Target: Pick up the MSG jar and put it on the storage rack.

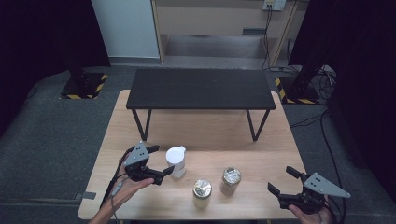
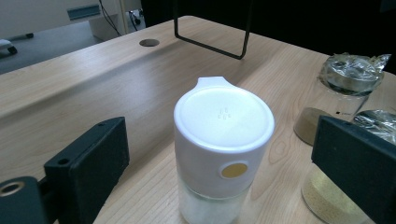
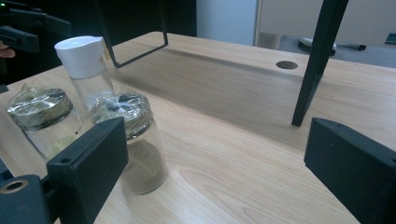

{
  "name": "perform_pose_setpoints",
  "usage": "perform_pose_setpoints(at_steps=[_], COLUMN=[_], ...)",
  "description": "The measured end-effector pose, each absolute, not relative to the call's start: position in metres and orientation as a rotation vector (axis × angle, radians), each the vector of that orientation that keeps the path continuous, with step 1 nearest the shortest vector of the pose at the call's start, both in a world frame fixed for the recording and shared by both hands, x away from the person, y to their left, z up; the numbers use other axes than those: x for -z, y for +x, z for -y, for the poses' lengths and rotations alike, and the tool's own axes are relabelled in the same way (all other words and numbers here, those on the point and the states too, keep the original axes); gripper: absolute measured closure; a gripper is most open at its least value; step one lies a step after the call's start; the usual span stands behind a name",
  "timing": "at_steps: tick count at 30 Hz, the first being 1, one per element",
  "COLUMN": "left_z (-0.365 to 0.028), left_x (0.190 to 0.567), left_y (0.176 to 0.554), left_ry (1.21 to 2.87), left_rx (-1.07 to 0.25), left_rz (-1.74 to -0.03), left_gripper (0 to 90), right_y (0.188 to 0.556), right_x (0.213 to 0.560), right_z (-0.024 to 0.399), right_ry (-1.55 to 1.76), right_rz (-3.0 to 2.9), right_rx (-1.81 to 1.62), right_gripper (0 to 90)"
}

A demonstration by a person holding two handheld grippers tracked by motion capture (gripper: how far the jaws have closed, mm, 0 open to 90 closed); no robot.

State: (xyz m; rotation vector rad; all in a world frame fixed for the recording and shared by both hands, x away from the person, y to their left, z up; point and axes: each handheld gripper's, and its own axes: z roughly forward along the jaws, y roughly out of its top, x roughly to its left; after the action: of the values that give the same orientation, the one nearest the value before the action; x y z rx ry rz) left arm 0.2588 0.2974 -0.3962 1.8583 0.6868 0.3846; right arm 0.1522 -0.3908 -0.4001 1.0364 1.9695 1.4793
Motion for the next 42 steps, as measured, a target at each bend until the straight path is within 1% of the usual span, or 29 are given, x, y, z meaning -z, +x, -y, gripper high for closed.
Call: perform_pose_setpoints(at_steps=[21, 40, 42], left_z=[-0.273, -0.262, -0.261], left_x=[0.408, 0.422, 0.423], left_y=[0.264, 0.268, 0.267], left_ry=[1.871, 1.853, 1.853], left_rx=[-0.412, -0.436, -0.437], left_rz=[-0.709, -0.735, -0.734], left_gripper=[5.2, 12.3, 14.3], right_y=[0.153, 0.153, 0.153], right_x=[0.401, 0.402, 0.402], right_z=[0.391, 0.392, 0.392], right_ry=[1.042, 1.044, 1.045], right_rz=[-1.966, -1.965, -1.964], right_rx=[-1.482, -1.487, -1.487], right_gripper=[7.1, 7.2, 7.2])
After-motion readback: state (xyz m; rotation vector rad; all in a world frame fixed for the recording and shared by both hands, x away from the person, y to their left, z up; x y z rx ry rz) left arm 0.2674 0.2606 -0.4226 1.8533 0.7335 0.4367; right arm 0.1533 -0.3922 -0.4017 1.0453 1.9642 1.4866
